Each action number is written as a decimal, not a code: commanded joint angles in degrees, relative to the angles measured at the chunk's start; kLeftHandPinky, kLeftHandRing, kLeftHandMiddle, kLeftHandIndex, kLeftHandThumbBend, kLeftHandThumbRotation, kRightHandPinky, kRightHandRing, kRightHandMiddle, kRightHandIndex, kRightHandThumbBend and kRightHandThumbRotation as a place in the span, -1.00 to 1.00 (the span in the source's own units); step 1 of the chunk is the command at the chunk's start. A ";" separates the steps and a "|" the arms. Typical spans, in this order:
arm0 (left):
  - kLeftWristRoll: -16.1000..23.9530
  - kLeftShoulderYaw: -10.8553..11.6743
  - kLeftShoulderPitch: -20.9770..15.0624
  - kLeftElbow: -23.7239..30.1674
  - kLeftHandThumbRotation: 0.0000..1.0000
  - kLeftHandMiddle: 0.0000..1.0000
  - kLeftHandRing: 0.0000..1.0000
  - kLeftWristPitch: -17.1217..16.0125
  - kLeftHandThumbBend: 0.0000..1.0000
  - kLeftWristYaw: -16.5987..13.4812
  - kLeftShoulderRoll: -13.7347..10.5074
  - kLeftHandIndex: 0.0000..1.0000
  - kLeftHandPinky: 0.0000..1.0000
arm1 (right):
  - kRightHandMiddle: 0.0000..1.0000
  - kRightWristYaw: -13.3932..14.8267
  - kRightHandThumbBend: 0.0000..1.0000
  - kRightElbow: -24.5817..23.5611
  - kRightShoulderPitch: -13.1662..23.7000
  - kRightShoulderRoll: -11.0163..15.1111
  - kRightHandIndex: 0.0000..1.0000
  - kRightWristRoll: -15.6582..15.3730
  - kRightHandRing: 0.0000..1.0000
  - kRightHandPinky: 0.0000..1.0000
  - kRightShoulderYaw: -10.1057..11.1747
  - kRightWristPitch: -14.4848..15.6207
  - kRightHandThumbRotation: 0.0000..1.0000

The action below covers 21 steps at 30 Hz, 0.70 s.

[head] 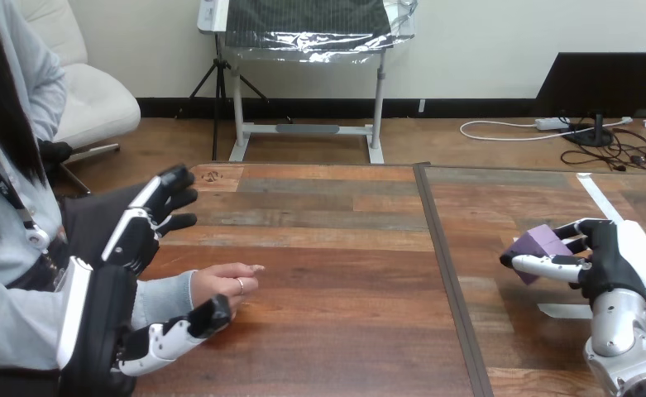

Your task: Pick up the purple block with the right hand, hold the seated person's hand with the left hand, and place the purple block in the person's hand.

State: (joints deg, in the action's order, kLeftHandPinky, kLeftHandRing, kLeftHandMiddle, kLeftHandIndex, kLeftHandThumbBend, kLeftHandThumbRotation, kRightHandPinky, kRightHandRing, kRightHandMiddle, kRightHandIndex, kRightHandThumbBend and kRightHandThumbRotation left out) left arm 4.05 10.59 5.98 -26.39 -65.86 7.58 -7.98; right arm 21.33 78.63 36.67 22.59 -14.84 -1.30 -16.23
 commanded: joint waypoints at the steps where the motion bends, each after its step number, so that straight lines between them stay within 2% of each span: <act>1: 5.11 1.87 -3.57 1.74 0.35 0.68 0.69 1.73 1.00 -2.69 -1.82 0.70 0.60 | -0.68 -0.44 -0.30 -3.74 5.93 -0.61 -0.56 1.29 -0.82 -0.91 1.32 -2.59 -0.60; 11: 13.69 3.18 -4.16 2.11 0.23 0.73 0.79 3.92 1.00 -8.08 -4.66 0.71 0.77 | -0.72 -1.42 -0.32 -4.10 7.16 -1.20 -0.65 2.74 -0.84 -0.93 2.46 -3.13 -0.61; 16: 20.63 4.07 -4.84 2.15 0.20 0.75 0.78 5.39 1.00 -12.86 -6.72 0.72 0.76 | -0.73 -1.97 -0.35 -4.48 7.65 -1.46 -0.68 3.11 -0.85 -0.93 2.98 -3.72 -0.55; 21: 25.65 3.74 -5.50 2.24 0.18 0.76 0.77 7.48 1.00 -16.89 -8.77 0.72 0.72 | -0.74 -3.24 -0.37 -4.81 8.15 -1.76 -0.70 4.14 -0.85 -0.94 3.83 -4.29 -0.51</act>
State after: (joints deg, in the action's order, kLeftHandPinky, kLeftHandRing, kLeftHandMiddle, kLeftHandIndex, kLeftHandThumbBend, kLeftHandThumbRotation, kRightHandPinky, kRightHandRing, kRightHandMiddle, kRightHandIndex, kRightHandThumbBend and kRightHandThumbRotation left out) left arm 25.76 13.57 5.46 -26.34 -59.81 -5.45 -13.61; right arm 18.94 77.65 37.43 21.38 -12.18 1.11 -18.02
